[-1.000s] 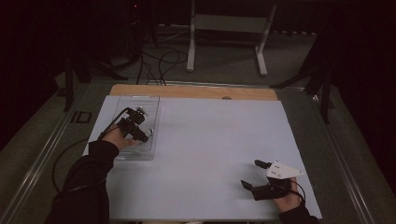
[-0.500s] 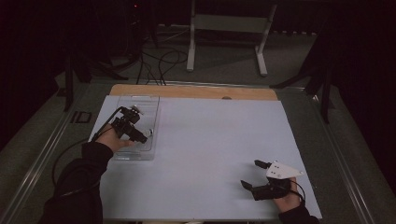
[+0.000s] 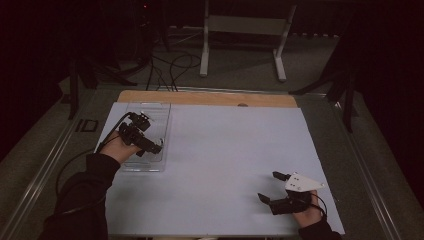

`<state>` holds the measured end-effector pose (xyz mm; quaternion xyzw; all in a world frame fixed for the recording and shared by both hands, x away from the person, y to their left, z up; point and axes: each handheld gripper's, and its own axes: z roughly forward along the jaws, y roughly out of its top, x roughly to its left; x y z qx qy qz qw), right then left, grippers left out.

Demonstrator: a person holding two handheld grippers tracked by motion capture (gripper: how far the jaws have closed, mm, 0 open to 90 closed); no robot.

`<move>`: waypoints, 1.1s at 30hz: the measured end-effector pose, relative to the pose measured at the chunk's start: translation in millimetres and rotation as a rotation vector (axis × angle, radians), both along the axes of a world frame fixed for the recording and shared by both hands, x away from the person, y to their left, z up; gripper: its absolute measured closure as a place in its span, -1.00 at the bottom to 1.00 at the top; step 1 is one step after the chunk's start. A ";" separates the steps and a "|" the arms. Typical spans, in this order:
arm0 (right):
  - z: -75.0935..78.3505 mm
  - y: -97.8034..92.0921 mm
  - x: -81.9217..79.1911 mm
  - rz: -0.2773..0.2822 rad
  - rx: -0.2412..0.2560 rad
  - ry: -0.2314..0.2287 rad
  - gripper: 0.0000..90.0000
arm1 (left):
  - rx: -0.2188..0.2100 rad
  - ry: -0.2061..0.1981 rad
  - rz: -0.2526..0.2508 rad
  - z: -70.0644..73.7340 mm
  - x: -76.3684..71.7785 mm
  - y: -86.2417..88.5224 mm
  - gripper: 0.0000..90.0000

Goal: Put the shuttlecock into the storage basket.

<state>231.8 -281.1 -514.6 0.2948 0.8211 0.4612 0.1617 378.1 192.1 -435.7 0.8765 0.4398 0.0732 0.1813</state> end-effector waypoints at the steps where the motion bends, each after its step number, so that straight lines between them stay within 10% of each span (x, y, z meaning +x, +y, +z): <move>1: 0.1 0.1 -0.2 0.000 -0.001 0.000 -0.81 | -0.002 -0.001 -0.002 0.9 -0.1 -0.7 -1.00; 22: 0.5 -0.7 0.0 -0.003 0.002 -0.002 -0.81 | -0.142 -0.128 -0.107 25.6 -9.3 -25.6 -1.00; 33: 0.4 -0.2 0.1 -0.003 0.003 0.000 -0.81 | -0.172 -0.109 -0.202 28.1 -18.1 -52.3 -1.00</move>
